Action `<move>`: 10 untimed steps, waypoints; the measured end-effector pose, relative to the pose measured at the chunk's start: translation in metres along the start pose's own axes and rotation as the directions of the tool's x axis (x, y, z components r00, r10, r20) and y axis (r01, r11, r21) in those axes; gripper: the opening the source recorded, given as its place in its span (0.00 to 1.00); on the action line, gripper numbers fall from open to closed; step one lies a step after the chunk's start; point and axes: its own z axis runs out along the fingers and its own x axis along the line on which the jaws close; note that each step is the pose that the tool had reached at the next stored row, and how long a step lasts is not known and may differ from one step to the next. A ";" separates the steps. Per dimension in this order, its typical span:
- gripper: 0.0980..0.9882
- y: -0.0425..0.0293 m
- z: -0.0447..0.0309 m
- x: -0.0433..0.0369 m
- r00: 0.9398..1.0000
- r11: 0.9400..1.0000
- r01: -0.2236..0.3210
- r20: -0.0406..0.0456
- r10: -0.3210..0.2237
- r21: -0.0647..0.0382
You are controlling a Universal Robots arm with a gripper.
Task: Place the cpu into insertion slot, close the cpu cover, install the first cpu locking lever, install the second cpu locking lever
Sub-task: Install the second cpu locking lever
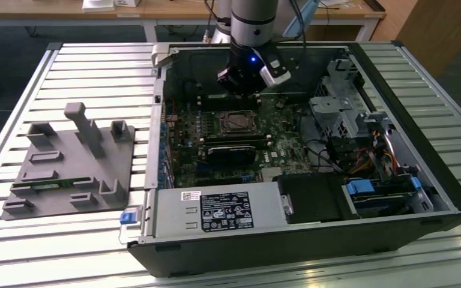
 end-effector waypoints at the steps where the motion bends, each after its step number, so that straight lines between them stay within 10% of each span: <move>1: 0.01 -0.0002 0.0000 0.0000 1.000 1.000 0.000 0.000 0.000 0.000; 10: 0.01 -0.0039 -0.0003 0.0001 1.000 1.000 0.000 0.000 0.000 0.000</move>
